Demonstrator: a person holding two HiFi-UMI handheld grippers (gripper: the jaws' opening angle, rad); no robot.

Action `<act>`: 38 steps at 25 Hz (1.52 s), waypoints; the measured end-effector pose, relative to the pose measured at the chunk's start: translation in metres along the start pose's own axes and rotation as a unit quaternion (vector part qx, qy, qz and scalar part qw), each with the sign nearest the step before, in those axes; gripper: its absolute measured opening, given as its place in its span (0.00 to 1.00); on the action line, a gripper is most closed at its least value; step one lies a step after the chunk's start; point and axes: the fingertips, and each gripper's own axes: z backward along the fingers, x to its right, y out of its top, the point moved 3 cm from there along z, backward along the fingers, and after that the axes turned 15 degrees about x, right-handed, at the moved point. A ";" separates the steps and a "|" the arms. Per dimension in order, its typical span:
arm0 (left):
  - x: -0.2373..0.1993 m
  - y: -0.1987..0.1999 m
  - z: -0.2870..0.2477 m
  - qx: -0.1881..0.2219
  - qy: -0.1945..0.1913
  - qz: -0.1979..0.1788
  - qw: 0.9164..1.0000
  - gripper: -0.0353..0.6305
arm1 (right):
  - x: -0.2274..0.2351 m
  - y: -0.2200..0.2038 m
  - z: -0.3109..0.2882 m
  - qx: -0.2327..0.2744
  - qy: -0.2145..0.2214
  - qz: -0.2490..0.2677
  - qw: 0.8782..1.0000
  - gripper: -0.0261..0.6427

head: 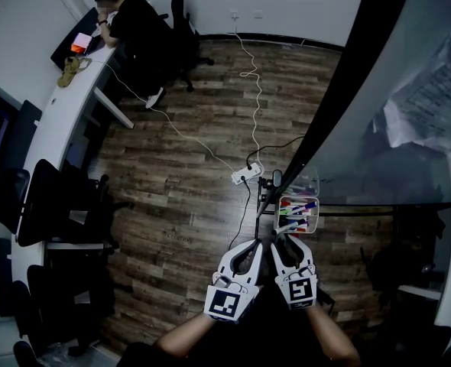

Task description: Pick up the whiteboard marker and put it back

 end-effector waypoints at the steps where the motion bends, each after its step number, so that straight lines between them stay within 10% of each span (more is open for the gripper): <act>1: 0.000 0.000 0.000 0.000 0.000 0.001 1.000 0.06 | 0.000 0.001 0.000 0.001 0.000 0.002 1.000 0.24; 38: 0.011 0.012 0.009 0.016 -0.040 0.018 0.999 0.06 | 0.019 0.040 0.031 0.048 -0.112 -0.072 0.990 0.06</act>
